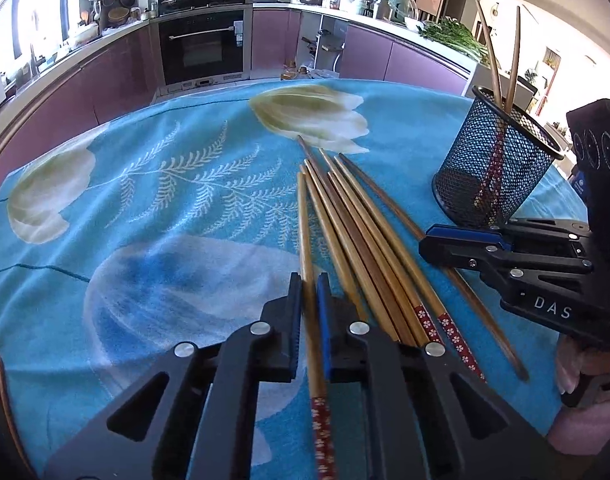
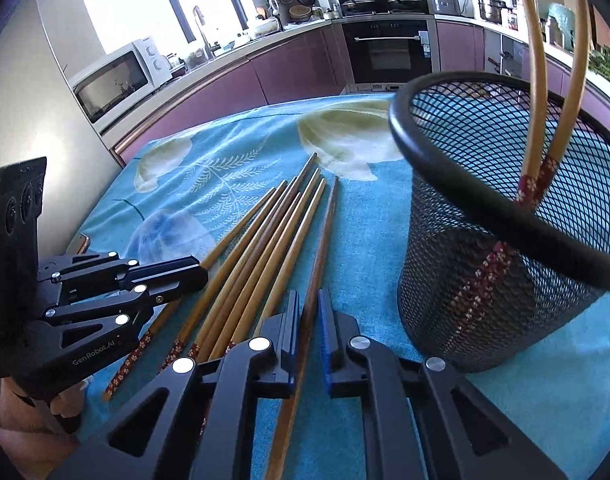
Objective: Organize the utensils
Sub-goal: 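Grasp another chopstick from the row with the left gripper while the right gripper grasps one too, then lift both chopsticks upright over the mesh cup and open both grippers to drop them in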
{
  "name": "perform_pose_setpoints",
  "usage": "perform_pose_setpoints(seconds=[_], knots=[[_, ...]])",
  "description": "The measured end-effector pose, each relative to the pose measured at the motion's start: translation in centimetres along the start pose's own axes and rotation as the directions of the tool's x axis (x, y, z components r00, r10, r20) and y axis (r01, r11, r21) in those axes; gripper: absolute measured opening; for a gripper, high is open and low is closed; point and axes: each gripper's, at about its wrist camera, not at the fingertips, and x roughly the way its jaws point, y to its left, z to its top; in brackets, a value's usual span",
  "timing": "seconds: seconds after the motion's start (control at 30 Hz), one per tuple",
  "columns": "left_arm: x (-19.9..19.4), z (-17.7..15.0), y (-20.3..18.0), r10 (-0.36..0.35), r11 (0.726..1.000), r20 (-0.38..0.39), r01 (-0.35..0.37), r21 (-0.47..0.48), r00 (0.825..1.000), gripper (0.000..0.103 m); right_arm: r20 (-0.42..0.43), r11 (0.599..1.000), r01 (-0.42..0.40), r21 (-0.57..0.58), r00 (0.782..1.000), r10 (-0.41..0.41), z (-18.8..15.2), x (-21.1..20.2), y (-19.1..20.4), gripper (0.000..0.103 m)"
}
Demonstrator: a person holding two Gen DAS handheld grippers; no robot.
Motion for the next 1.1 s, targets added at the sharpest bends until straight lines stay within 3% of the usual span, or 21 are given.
perform_pose_setpoints(seconds=[0.77, 1.1], knots=[[-4.0, -0.5, -0.3, -0.061, 0.998, 0.075, 0.061, -0.003, 0.995, 0.008, 0.055, 0.987, -0.152, -0.054, 0.986, 0.155, -0.4, -3.8, 1.7, 0.006], [-7.8, 0.5, -1.7, -0.161, 0.987, 0.149, 0.158, 0.032, 0.976, 0.008, 0.159, 0.980, -0.184, -0.074, 0.968, 0.194, 0.0, -8.4, 1.5, 0.006]])
